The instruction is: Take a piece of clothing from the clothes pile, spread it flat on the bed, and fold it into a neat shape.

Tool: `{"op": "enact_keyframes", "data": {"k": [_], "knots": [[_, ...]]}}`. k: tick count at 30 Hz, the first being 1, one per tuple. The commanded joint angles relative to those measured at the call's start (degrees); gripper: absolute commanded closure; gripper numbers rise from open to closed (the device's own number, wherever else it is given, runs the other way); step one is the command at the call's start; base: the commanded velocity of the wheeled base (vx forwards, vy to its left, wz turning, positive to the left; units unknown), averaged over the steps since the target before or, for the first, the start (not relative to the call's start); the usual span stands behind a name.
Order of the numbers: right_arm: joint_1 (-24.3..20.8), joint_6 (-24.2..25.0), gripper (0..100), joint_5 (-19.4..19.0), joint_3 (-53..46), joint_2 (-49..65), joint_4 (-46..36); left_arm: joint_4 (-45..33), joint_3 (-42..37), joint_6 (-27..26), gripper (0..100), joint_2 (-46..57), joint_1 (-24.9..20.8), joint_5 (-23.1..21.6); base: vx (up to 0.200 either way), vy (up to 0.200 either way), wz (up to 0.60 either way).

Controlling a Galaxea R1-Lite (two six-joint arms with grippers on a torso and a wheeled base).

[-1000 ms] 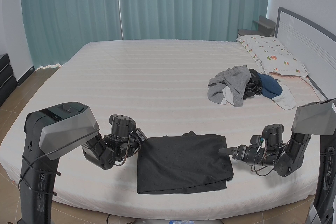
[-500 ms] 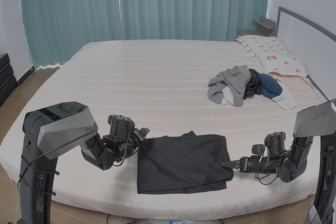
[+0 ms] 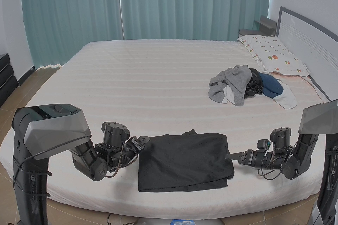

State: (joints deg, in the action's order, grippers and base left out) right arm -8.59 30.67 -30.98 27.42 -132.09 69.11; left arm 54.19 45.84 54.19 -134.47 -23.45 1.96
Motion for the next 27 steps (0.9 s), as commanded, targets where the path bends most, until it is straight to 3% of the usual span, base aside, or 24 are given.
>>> {"op": "enact_keyframes", "data": {"k": [1,7,21,22,27], "knots": [[0.33,0.35,0,-0.05,0.88,0.16,-0.03,-0.05,-0.75,-1.98,0,0.09,-0.63,0.06,0.000,0.000,0.00],[-0.19,0.71,0,-0.05,2.03,-0.10,-0.29,0.48,-0.57,-7.78,0,-1.84,-2.56,0.06,0.000,0.000,0.00],[-0.46,0.79,0,-0.05,2.82,-0.37,-0.55,-0.22,2.42,-8.66,0,-2.99,-3.70,-0.03,0.000,0.000,0.00],[-0.46,0.71,0,-0.14,2.91,-0.45,-0.55,-0.57,2.59,-8.75,100,-2.99,-3.70,-0.03,0.000,0.000,0.00],[-0.37,0.79,0,-0.14,2.91,-0.45,-0.55,-1.19,2.77,-8.66,100,-2.90,-3.62,-0.03,0.000,0.000,0.00]]}}
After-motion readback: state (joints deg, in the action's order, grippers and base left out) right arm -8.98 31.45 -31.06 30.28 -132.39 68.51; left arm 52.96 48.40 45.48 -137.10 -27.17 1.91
